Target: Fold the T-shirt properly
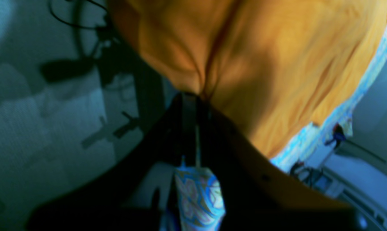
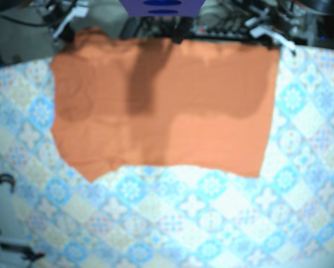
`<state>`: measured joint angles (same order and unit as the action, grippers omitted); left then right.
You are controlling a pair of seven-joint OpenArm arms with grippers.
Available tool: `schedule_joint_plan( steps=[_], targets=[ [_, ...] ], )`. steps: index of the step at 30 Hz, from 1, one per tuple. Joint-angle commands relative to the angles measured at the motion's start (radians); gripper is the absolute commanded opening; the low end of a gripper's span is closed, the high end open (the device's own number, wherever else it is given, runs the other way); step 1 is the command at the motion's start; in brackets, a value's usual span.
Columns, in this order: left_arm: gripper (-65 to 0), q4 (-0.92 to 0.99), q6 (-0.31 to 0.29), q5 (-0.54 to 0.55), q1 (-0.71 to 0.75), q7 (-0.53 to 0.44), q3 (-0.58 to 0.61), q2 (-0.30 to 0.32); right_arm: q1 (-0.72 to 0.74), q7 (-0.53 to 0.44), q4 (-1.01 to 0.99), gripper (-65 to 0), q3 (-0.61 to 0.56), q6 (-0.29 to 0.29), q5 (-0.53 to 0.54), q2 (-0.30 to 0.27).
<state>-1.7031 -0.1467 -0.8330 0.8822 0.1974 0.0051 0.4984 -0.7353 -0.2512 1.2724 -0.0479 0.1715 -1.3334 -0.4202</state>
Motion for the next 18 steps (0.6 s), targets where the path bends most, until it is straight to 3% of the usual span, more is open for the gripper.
schedule_joint_plan(
  steps=[1,7,18],
  targets=[
    [-65.0,-0.013,0.009,0.001,0.025,-0.009,-0.007,0.009,-0.005,0.010,0.013,-65.0,0.009,0.023,0.009,-0.032],
    [-65.0,-0.012,0.009,0.001,0.071,-0.034,-0.021,0.009,-0.023,0.010,0.010,-65.0,0.009,0.070,0.010,-0.058],
    [-65.0,-0.008,0.009,0.001,0.090,-0.034,-0.020,0.006,-0.025,0.011,0.011,-65.0,0.009,0.070,0.128,-0.127]
  ],
)
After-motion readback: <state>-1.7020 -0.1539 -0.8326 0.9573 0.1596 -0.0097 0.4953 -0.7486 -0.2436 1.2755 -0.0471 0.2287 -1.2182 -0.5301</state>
